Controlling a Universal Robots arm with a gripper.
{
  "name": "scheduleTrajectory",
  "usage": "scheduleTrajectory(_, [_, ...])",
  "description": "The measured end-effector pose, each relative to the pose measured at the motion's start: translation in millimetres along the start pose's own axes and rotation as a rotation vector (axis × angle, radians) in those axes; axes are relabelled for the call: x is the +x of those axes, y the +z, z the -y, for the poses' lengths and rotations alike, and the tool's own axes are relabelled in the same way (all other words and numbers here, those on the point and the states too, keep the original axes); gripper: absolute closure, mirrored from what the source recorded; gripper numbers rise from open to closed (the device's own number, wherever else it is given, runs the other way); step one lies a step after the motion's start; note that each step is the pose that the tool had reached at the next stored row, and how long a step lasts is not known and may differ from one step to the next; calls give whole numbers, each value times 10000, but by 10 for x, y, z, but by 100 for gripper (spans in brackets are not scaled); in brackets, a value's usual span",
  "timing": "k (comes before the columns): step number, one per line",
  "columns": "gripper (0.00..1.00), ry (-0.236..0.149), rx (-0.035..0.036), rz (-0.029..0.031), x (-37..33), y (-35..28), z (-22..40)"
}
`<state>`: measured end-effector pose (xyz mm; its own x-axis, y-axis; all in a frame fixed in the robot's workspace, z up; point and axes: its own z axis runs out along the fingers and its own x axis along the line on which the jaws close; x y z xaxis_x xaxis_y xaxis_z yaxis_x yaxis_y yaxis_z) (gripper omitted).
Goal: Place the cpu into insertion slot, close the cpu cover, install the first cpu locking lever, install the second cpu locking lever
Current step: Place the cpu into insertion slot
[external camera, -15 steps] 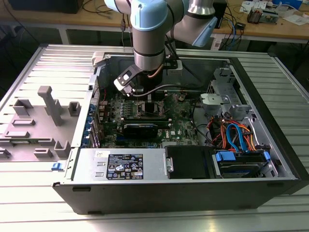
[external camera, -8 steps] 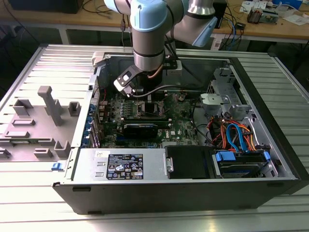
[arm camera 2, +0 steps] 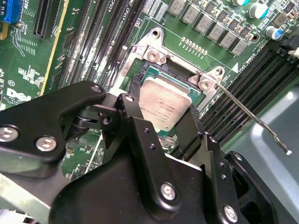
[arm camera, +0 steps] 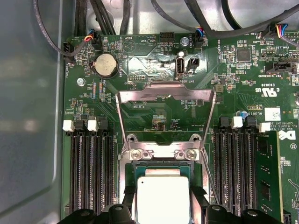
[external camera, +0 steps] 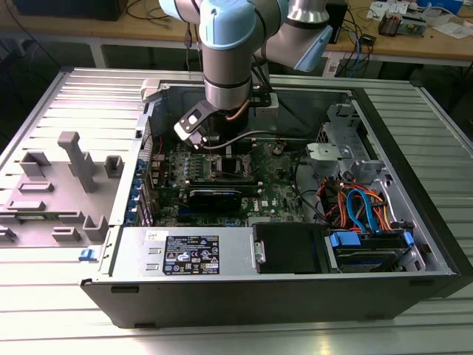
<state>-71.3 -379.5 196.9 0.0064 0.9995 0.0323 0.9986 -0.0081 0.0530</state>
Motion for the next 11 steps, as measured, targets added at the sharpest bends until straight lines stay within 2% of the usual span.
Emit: scheduleTrajectory(11, [46,18,-2,-2,1,10,0])
